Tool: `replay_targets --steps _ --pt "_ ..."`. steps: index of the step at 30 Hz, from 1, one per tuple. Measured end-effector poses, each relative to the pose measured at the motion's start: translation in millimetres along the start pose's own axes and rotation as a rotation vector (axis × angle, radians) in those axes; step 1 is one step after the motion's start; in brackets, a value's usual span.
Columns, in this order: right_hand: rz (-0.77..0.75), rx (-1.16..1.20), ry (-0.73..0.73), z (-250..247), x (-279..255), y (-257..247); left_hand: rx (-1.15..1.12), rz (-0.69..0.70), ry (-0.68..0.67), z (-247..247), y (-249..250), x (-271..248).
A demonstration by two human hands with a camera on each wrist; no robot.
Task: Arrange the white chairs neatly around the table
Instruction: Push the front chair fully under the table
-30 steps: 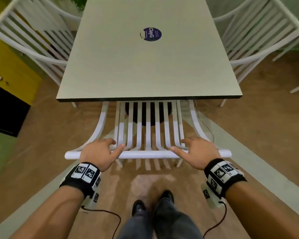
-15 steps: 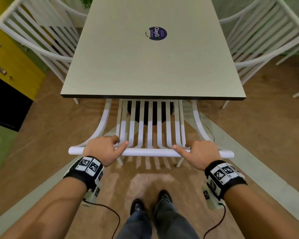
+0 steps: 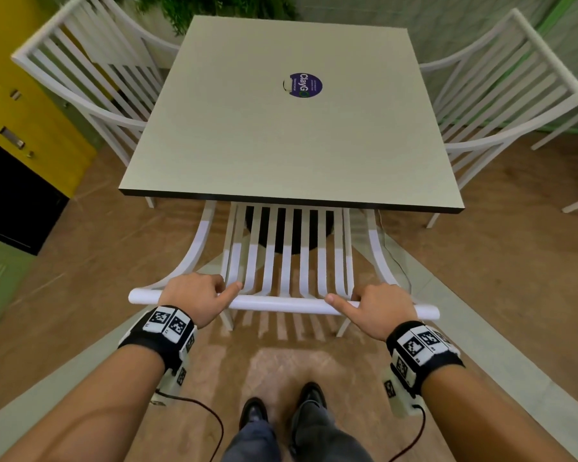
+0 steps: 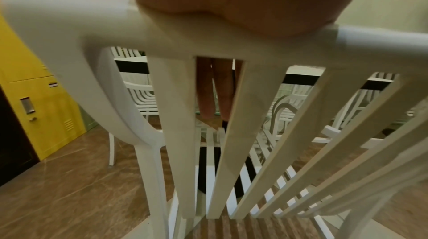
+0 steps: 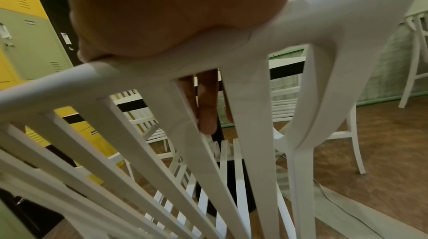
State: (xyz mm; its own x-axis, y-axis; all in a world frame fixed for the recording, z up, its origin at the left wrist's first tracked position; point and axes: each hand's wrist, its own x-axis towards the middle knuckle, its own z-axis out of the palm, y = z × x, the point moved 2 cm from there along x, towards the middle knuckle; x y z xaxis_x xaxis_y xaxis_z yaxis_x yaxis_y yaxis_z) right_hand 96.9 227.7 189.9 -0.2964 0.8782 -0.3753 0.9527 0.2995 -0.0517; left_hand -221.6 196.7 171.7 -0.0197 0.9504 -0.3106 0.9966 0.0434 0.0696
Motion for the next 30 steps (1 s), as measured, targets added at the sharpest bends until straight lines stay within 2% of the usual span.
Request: replay_targets --steps 10,20,30 --pt "0.025 0.027 -0.049 26 -8 4 -0.008 -0.019 -0.103 3 3 -21" --pt "0.026 0.031 -0.056 15 -3 2 0.025 -0.002 -0.056 -1 0 -10" --pt "0.021 0.076 -0.041 2 -7 -1 -0.046 -0.014 -0.038 1 0 -11"
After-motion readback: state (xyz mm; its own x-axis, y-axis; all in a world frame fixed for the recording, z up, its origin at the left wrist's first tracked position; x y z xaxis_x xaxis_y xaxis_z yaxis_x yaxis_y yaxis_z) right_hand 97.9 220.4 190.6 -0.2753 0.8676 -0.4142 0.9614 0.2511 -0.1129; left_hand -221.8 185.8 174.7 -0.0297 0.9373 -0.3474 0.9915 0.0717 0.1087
